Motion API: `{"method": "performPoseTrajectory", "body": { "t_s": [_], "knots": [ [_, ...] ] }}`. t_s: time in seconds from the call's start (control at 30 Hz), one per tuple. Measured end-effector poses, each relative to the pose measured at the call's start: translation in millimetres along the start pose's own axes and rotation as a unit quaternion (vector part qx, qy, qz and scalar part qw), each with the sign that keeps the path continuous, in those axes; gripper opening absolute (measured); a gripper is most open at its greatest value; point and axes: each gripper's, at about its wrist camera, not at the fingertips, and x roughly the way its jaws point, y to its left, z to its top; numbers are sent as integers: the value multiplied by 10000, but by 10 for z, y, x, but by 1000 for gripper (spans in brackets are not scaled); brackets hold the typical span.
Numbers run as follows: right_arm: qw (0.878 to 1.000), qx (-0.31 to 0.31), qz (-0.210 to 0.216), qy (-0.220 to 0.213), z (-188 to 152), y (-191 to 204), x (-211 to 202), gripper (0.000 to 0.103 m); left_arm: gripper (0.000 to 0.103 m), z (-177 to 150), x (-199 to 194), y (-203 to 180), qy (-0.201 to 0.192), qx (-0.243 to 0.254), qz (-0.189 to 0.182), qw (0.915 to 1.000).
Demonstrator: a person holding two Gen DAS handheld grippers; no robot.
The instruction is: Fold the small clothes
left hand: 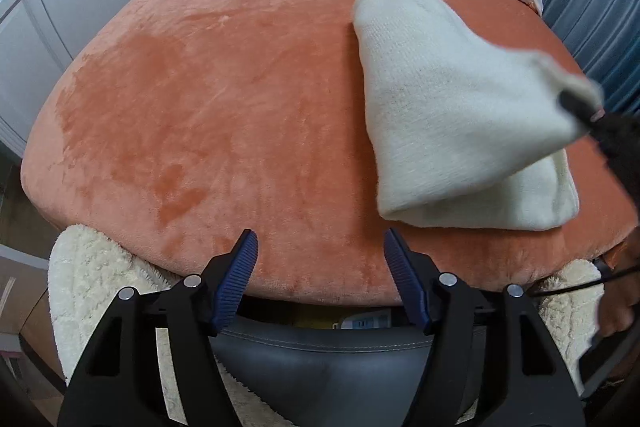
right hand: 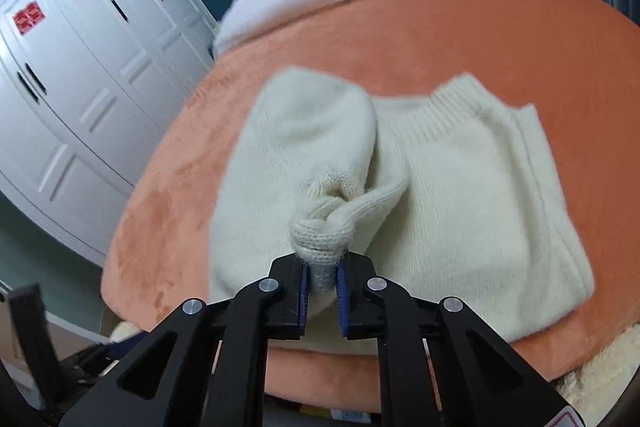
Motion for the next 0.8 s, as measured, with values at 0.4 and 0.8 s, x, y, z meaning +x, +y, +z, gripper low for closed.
{"method": "performPoseTrajectory", "body": {
  "t_s": [0.4,0.8],
  "knots": [
    [9931,568,-967,327,-418,-1226,-217,10,64,106,73,-534,75,481,-342,9982],
    [9946,908,-19,-508,-4,-993,-719,10,19,323,284,-1124,24,1107,-645,9918]
  ]
}}
